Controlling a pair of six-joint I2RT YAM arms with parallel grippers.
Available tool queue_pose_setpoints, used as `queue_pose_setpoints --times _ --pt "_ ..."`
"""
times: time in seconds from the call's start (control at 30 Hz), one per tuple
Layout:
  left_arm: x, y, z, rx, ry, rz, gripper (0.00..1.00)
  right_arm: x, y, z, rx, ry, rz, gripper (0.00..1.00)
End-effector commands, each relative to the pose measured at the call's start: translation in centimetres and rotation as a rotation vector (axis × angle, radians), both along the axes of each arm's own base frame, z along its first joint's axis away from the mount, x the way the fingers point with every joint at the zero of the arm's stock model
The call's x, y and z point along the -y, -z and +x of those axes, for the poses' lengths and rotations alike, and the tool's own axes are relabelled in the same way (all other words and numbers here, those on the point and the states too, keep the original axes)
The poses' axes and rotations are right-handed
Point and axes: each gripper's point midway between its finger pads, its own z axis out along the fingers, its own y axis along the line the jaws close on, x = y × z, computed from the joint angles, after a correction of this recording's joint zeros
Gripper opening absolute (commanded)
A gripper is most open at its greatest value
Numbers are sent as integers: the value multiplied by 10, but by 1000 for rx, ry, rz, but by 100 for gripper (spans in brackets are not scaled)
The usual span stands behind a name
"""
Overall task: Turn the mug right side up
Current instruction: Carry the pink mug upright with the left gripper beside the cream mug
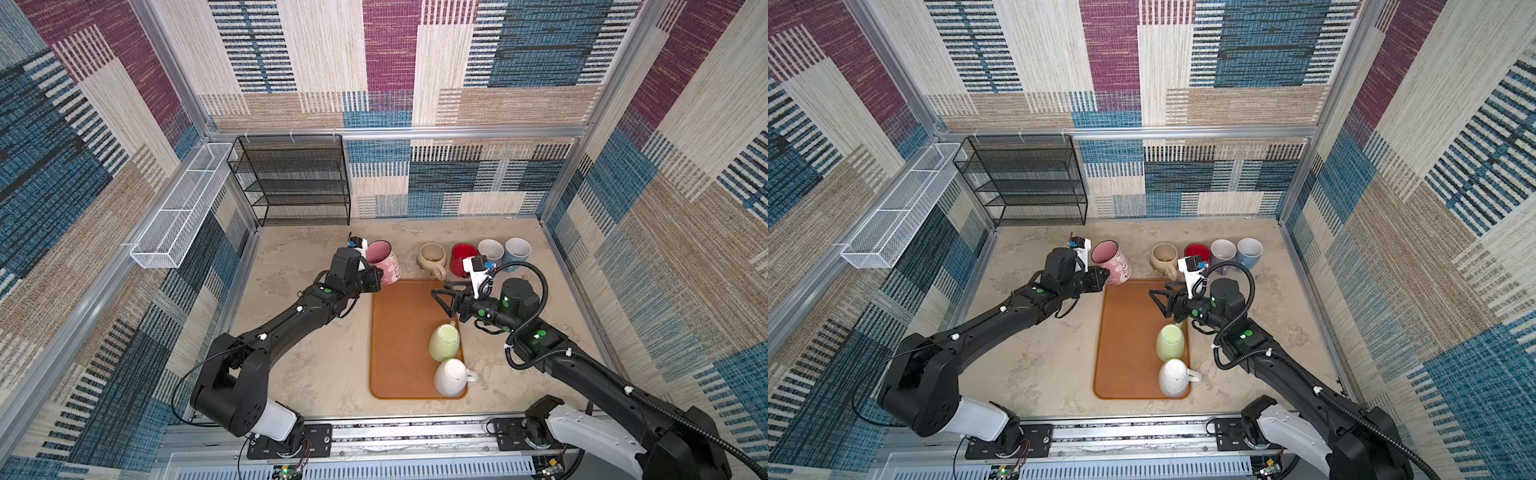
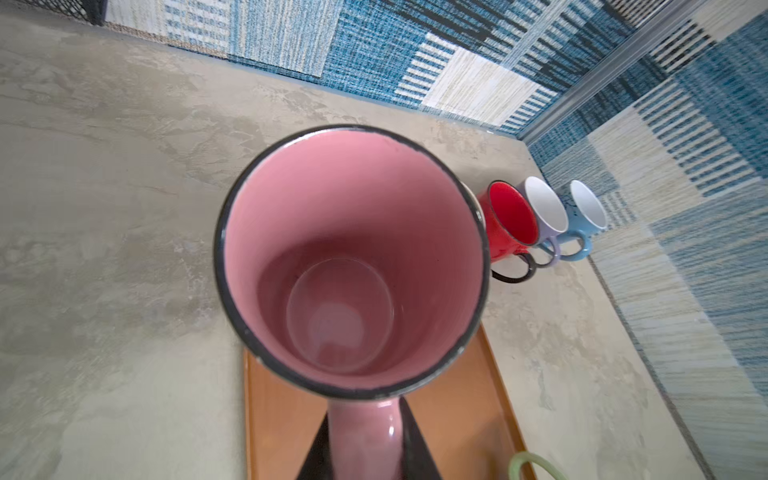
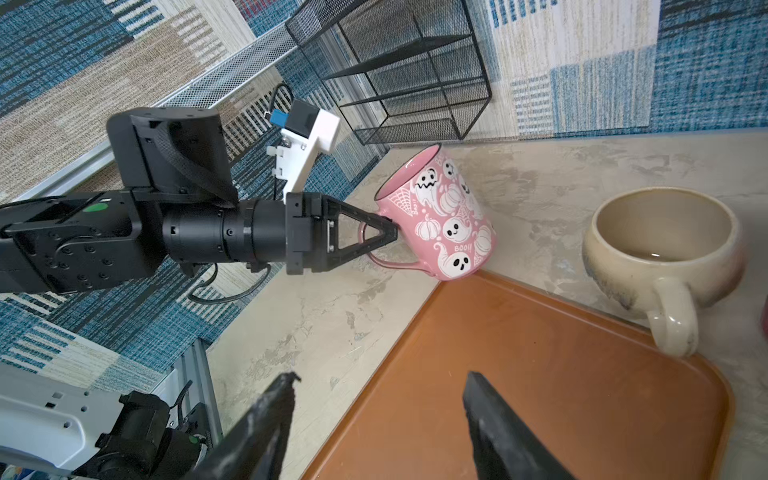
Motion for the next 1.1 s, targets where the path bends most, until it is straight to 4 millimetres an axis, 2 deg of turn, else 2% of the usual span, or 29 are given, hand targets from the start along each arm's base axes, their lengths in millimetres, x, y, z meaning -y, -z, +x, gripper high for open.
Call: queue_pose_setpoints --times 0.0,0.43,1.07 --pt "3 -20 18 110 -2 12 0 4 1 2 21 24 -14 67" --pt "14 2 49 106 4 80 0 6 4 7 37 47 -42 68" --pt "27 30 71 74 18 113 0 3 10 11 34 39 -53 70"
